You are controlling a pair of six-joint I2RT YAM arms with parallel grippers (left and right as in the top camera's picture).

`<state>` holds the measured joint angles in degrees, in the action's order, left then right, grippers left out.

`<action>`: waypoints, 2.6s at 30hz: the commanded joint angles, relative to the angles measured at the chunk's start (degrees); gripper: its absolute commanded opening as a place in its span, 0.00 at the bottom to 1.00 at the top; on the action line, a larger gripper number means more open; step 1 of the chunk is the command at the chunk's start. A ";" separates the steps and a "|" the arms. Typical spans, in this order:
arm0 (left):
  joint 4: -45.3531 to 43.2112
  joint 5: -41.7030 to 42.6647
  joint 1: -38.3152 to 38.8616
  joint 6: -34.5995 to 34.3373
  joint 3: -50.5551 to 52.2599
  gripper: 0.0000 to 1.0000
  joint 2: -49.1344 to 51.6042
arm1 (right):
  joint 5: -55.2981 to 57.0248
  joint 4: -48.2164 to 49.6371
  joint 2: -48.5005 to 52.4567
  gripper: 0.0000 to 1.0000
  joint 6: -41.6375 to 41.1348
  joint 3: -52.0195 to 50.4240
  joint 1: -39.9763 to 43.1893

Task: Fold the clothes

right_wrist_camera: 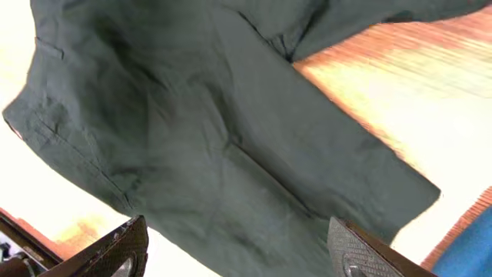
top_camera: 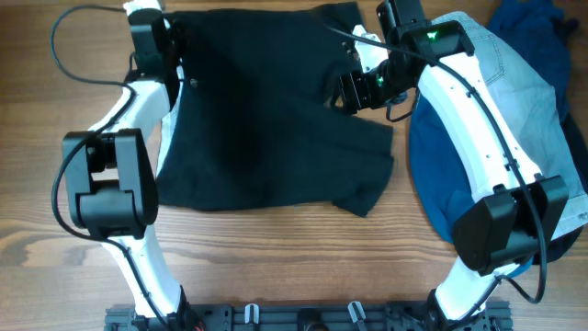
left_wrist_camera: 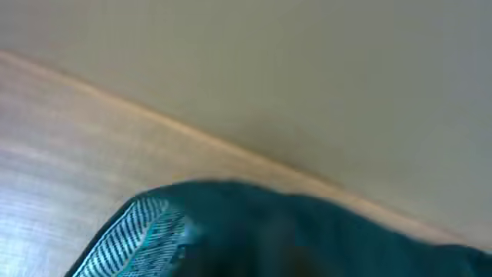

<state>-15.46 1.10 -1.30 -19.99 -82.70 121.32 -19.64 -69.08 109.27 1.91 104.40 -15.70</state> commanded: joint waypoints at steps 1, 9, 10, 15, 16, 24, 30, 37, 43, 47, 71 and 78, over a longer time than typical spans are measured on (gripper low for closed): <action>1.62 -0.83 -0.48 0.35 -1.53 1.00 -0.63 | 0.57 1.27 -0.74 0.76 -0.59 0.59 -0.20; 28.00 2.99 -0.02 6.36 -1.53 1.00 -10.64 | 5.55 12.81 -0.59 0.84 -3.61 -0.81 3.39; 31.17 4.33 0.22 6.40 -1.53 1.00 -11.61 | 4.83 14.25 -0.26 0.84 -3.58 -1.16 4.17; 48.30 6.99 3.67 9.75 -1.53 0.99 -12.26 | -6.84 20.00 7.93 0.83 -5.03 -1.42 9.57; 50.25 7.02 4.31 9.70 -1.53 0.99 -12.35 | -8.37 21.40 9.77 0.78 -6.80 -1.42 10.14; 62.29 6.99 8.00 9.09 -1.53 0.99 -12.46 | -8.68 29.81 18.10 0.79 -41.88 -1.75 10.60; 63.12 7.02 8.00 9.09 -1.53 1.00 -12.46 | -6.71 37.13 19.21 0.94 -61.86 -2.60 9.79; 63.76 6.99 8.07 9.09 -1.53 1.00 -12.46 | -5.75 42.66 23.65 0.86 -69.02 -7.41 7.58; 64.19 6.99 8.22 9.09 -1.53 0.99 -12.46 | -0.37 42.66 24.24 0.26 -58.25 -7.41 7.61; 64.19 6.99 8.22 9.09 -1.53 0.99 -12.46 | 0.61 42.01 24.22 0.15 -43.56 -7.34 9.81; 63.73 6.54 8.22 9.31 -1.53 1.00 -12.46 | 0.28 42.47 23.61 0.68 -22.16 -2.10 12.52; 64.02 6.54 8.22 9.31 -1.53 0.99 -12.46 | 1.29 48.94 23.61 0.61 -26.29 -2.14 7.28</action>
<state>48.45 7.40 6.66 -11.38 -84.29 109.06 -18.11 -20.47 132.11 -22.96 101.47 -7.55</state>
